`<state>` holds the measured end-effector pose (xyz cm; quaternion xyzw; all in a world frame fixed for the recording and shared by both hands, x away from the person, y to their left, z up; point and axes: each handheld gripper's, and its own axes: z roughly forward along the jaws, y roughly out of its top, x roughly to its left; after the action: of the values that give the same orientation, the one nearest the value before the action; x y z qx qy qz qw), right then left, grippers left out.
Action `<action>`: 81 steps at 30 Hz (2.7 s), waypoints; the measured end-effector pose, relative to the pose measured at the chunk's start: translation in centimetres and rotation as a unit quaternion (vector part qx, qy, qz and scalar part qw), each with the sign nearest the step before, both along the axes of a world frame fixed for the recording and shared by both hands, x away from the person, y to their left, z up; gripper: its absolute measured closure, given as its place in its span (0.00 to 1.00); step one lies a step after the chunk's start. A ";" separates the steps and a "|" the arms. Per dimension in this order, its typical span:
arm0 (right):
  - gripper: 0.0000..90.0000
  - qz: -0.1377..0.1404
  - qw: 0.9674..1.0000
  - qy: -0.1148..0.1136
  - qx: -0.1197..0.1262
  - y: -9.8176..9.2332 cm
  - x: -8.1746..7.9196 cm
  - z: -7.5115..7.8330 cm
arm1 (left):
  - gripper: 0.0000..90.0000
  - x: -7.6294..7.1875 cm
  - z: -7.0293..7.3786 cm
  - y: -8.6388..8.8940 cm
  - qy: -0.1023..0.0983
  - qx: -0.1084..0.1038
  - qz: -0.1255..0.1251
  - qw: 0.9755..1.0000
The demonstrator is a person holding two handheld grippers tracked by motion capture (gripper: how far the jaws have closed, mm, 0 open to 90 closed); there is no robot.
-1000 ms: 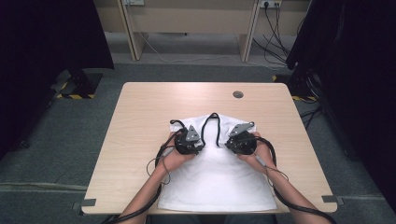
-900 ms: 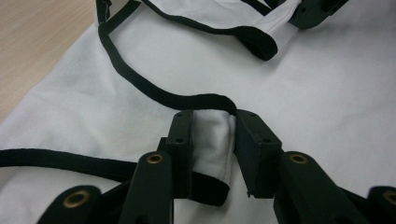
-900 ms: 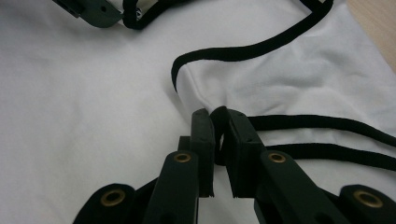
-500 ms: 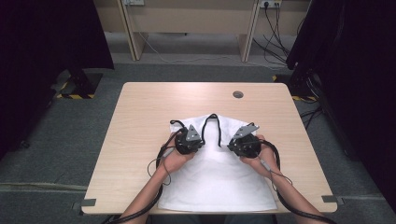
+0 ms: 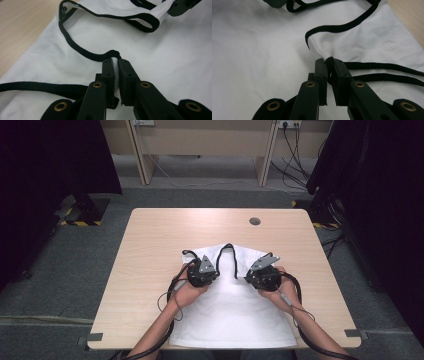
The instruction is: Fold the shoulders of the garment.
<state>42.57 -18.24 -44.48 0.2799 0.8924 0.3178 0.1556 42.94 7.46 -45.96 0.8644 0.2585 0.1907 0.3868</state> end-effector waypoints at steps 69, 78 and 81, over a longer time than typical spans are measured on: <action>0.85 0.011 1.000 0.002 -0.008 -0.2 -0.9 -0.5 | 0.83 -2.0 -0.3 -1.5 -0.007 -0.010 -0.039 0.999; 0.77 -0.018 0.997 -0.022 0.071 -2.2 -0.2 3.1 | 0.71 -1.6 1.3 0.3 -0.028 -0.038 -0.018 0.999; 0.76 -0.029 0.997 -0.019 0.066 -1.7 0.7 3.3 | 0.71 -0.9 1.1 0.0 -0.018 -0.023 -0.013 0.999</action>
<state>43.29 -19.91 -41.14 0.3093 0.8579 0.3765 0.1631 42.09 7.48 -44.82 0.8549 0.2448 0.1950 0.4138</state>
